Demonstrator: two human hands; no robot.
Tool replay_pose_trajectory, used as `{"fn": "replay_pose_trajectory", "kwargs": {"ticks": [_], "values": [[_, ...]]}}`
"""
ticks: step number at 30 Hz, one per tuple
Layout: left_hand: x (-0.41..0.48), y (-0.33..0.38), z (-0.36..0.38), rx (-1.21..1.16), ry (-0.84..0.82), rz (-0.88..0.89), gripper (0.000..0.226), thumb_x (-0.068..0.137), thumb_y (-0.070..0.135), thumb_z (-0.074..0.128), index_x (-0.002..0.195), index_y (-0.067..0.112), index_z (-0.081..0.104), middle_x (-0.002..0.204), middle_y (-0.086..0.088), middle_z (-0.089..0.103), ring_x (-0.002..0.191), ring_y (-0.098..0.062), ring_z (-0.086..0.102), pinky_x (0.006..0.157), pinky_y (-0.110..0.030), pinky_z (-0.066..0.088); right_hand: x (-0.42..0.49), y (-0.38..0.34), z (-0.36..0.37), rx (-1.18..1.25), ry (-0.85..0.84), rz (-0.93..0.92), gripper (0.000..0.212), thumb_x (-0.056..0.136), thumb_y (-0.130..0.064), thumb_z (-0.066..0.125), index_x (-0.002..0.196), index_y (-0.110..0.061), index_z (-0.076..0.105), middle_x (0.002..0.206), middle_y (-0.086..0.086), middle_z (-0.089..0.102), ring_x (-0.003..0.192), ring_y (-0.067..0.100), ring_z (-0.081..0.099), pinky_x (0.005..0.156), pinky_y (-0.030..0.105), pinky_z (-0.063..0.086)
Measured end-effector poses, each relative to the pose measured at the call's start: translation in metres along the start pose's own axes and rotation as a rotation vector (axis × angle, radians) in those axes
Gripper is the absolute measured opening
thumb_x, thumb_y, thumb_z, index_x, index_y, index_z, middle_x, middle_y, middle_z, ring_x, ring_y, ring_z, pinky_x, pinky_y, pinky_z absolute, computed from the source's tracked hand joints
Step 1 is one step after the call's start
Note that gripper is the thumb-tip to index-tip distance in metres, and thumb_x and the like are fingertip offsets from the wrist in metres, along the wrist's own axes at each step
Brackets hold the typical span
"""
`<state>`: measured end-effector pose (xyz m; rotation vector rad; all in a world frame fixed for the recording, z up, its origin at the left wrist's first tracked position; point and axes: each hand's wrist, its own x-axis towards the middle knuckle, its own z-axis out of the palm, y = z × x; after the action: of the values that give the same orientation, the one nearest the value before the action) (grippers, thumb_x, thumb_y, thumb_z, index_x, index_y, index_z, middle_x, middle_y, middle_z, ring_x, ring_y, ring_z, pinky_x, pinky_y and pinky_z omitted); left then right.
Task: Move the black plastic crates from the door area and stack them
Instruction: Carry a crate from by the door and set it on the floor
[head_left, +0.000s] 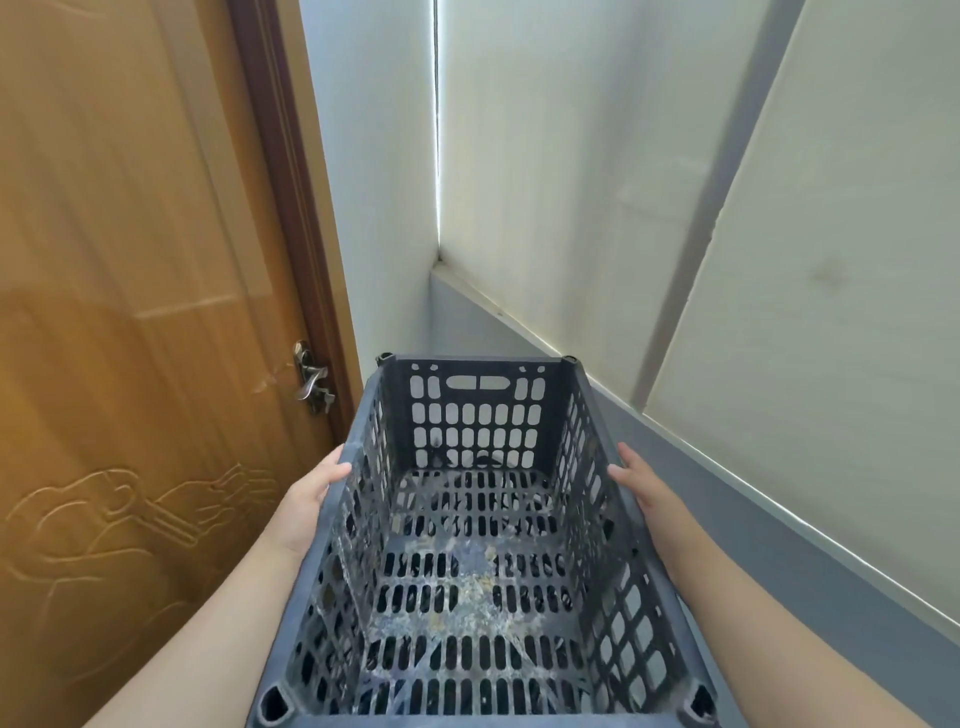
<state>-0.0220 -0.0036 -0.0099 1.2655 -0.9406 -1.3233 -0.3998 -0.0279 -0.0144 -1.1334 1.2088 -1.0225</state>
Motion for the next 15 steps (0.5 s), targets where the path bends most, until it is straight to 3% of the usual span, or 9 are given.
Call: {"fn": "replay_pose_trajectory", "kwargs": {"ticks": [3, 5, 7, 9, 12, 15], "values": [[0.002, -0.004, -0.005, -0.068, 0.04, -0.014, 0.05, 0.088, 0.03, 0.054, 0.137, 0.023, 0.056, 0.136, 0.005, 0.063, 0.132, -0.021, 0.053, 0.118, -0.043, 0.03, 0.003, 0.004, -0.004, 0.033, -0.008, -0.004, 0.096, 0.076, -0.059, 0.061, 0.164, -0.038, 0.029, 0.171, -0.007, 0.031, 0.157, 0.023, 0.03, 0.128, 0.054, 0.022], [0.002, -0.004, -0.005, -0.093, 0.02, -0.012, 0.04, 0.094, 0.025, 0.047, 0.132, 0.023, 0.059, 0.135, 0.003, 0.065, 0.131, -0.022, 0.055, 0.117, -0.045, 0.032, 0.003, 0.004, -0.005, 0.031, -0.017, -0.026, 0.097, 0.077, -0.057, 0.061, 0.165, -0.034, 0.028, 0.171, -0.009, 0.03, 0.158, 0.021, 0.028, 0.128, 0.053, 0.021], [0.003, 0.002, 0.001, -0.1, 0.012, -0.012, 0.033, 0.099, 0.02, 0.039, 0.123, 0.024, 0.062, 0.118, 0.009, 0.074, 0.118, -0.017, 0.063, 0.108, -0.04, 0.04, 0.005, 0.0, -0.007, 0.051, -0.012, -0.031, 0.103, 0.072, -0.063, 0.064, 0.165, -0.034, 0.03, 0.17, -0.01, 0.032, 0.157, 0.02, 0.031, 0.128, 0.055, 0.023], [0.002, 0.014, 0.007, -0.084, -0.007, 0.007, 0.03, 0.093, 0.024, 0.045, 0.118, 0.024, 0.063, 0.11, 0.012, 0.076, 0.105, -0.013, 0.067, 0.1, -0.038, 0.043, 0.004, -0.007, -0.008, 0.073, -0.006, -0.048, 0.105, 0.069, -0.064, 0.066, 0.164, -0.033, 0.032, 0.169, -0.011, 0.034, 0.155, 0.019, 0.035, 0.127, 0.055, 0.025], [0.001, 0.03, 0.014, -0.088, -0.027, 0.029, 0.051, 0.075, 0.033, 0.049, 0.123, 0.02, 0.06, 0.12, 0.003, 0.07, 0.096, -0.019, 0.067, 0.084, -0.036, 0.048, 0.006, -0.016, -0.016, 0.116, 0.004, -0.057, 0.106, 0.069, -0.066, 0.068, 0.163, -0.031, 0.034, 0.164, -0.009, 0.04, 0.153, 0.02, 0.038, 0.126, 0.054, 0.027], [-0.001, 0.044, 0.021, -0.095, -0.053, 0.075, 0.066, 0.074, 0.035, 0.047, 0.136, 0.012, 0.053, 0.131, -0.009, 0.063, 0.089, -0.02, 0.064, 0.075, -0.036, 0.048, 0.007, -0.022, -0.029, 0.178, 0.001, -0.053, 0.09, 0.074, -0.069, 0.074, 0.155, -0.04, 0.048, 0.161, -0.005, 0.048, 0.151, 0.028, 0.043, 0.122, 0.059, 0.031]]}}
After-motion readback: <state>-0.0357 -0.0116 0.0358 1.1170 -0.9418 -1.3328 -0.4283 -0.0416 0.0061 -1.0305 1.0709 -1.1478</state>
